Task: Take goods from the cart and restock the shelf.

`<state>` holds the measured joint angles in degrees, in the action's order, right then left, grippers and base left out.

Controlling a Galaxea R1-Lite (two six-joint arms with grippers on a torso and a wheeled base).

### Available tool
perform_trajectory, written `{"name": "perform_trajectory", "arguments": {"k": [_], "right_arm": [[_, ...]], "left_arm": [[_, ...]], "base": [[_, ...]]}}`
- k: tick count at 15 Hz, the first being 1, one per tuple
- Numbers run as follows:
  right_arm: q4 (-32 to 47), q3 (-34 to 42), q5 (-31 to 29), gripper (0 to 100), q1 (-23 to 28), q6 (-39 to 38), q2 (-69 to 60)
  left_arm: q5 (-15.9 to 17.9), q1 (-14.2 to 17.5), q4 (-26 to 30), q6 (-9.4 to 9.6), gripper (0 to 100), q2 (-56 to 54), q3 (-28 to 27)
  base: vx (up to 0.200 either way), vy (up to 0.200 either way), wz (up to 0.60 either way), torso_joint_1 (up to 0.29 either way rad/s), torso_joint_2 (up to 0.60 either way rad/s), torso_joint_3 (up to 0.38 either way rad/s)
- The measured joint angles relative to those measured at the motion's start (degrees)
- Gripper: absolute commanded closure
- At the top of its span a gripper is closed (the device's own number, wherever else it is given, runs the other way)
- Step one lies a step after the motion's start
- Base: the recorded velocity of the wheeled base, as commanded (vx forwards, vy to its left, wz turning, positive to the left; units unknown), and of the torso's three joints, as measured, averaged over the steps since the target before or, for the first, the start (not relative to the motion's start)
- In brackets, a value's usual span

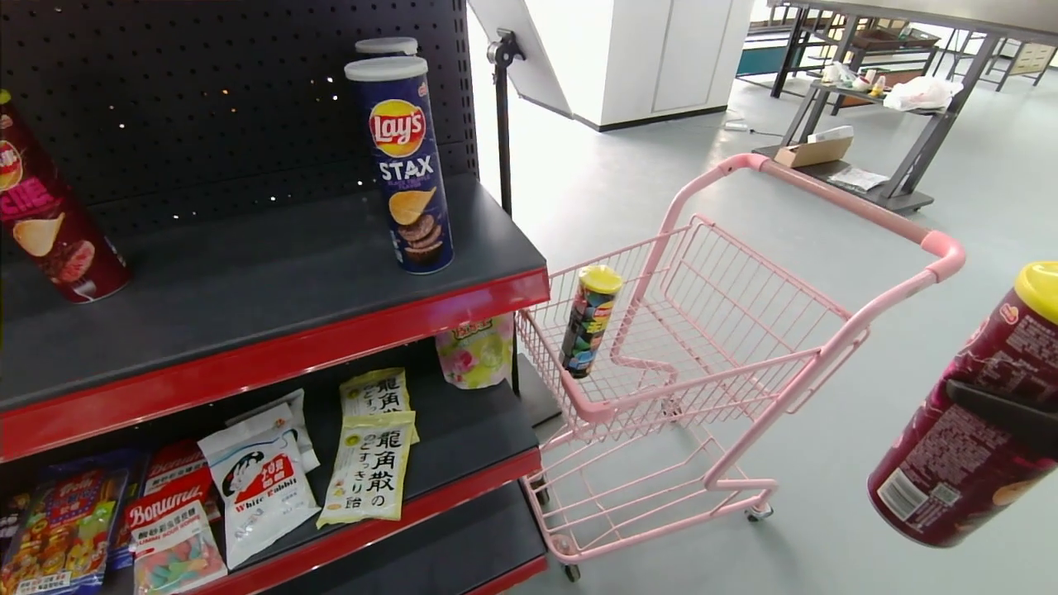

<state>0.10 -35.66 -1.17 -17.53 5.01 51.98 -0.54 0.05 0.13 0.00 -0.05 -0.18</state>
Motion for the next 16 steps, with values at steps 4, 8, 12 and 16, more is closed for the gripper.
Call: {"name": "perform_trajectory", "arguments": {"k": [4, 8, 12, 16], "right_arm": [[-0.15, -0.22, 1.38, 100, -0.05, 0.11, 0.5], [-0.28, -0.48, 1.39, 100, 0.06, 1.23, 1.54], [-0.3, -0.17, 1.52, 100, 0.09, 2.79, 2.1], [-0.65, -1.35, 1.49, 100, 0.0, 3.25, 3.8]], "left_arm": [[0.02, 0.02, 0.02, 0.0, 0, 0.0, 0.0], [0.29, 0.02, -0.02, 0.93, 0, 0.0, 0.0], [1.77, -0.16, -0.04, 0.43, 0, 1.48, -5.85], [4.74, -1.39, 2.71, -1.06, 0, 10.87, -20.15]], "base": [[0.0, 0.0, 0.0, 0.243, -0.6, -0.361], [0.0, 0.0, 0.0, 0.198, -0.45, -0.262], [0.0, 0.0, 0.0, 0.033, -0.09, -0.047], [0.0, 0.0, 0.0, 0.0, 0.0, 0.0]]}}
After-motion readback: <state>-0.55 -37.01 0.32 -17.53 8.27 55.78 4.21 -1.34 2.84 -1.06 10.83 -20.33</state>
